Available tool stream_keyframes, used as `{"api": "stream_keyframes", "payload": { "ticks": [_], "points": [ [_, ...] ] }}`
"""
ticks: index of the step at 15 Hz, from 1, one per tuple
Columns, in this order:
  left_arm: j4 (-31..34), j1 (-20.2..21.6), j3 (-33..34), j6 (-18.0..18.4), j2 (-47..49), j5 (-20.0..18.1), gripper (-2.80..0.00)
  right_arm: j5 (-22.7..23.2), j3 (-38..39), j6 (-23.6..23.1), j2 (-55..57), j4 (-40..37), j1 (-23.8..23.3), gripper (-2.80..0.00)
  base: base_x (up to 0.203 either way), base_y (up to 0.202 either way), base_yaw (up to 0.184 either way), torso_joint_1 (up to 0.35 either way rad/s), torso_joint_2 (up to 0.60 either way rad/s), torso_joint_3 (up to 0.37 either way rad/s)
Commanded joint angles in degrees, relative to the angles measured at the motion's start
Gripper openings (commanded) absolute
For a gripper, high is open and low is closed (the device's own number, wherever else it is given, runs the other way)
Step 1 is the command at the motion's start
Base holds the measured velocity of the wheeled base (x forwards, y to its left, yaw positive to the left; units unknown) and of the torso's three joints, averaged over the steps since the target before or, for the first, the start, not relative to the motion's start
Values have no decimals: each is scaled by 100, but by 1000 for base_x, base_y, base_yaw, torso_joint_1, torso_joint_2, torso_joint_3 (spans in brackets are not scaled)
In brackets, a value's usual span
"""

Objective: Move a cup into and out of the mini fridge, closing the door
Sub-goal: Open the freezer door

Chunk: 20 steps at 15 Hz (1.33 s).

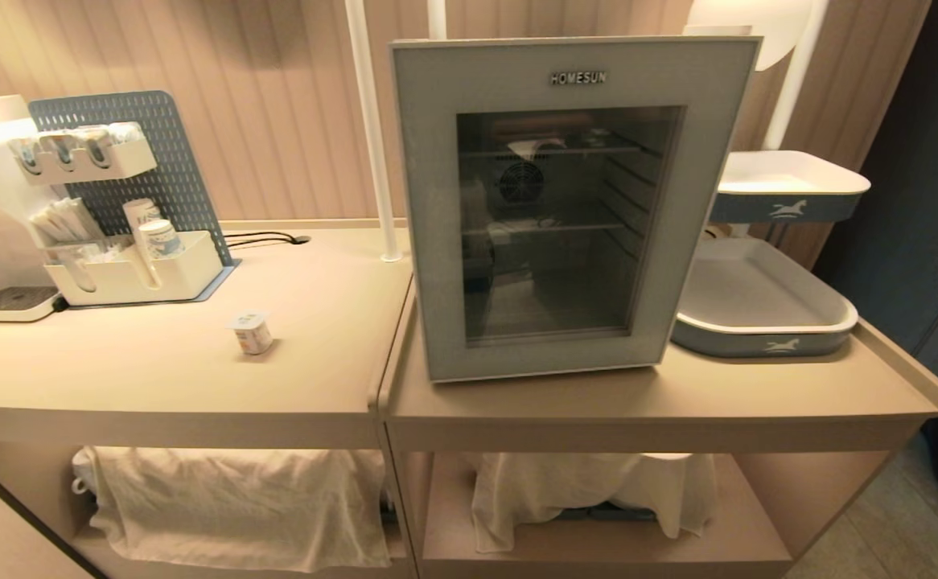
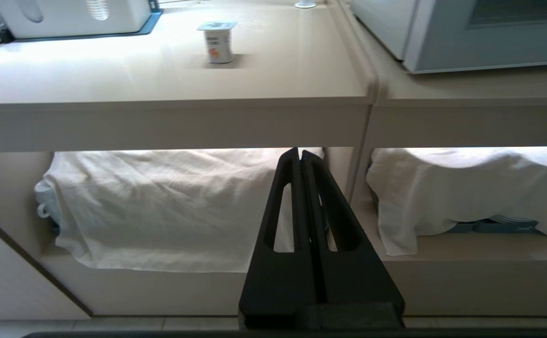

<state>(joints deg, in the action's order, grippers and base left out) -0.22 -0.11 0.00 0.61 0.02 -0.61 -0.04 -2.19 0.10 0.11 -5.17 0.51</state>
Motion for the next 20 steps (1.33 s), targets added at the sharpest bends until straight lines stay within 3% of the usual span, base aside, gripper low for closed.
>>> {"api": "stream_keyframes", "payload": {
  "ticks": [1,4,15,17,20],
  "points": [
    [-4,2,-1,-19,-3,-6,-280,1,0,-1,7,-2,2,-280,0,-195,4,2,2,5],
    [8,2,0,-35,-11,-14,-280,-1,0,-1,7,-2,2,-280,0,-151,-2,1,3,4],
    [9,2,-190,80,0,19,-280,-5,0,-1,7,-2,2,-280,48,0,0,1,2,-1],
    [278,2,-1213,140,157,66,-280,-5,0,-1,7,-2,2,-280,0,0,0,0,0,0],
    [1569,32,-4180,116,949,196,-280,-5,0,-1,7,-2,2,-280,0,0,0,0,0,0]
  ]
}}
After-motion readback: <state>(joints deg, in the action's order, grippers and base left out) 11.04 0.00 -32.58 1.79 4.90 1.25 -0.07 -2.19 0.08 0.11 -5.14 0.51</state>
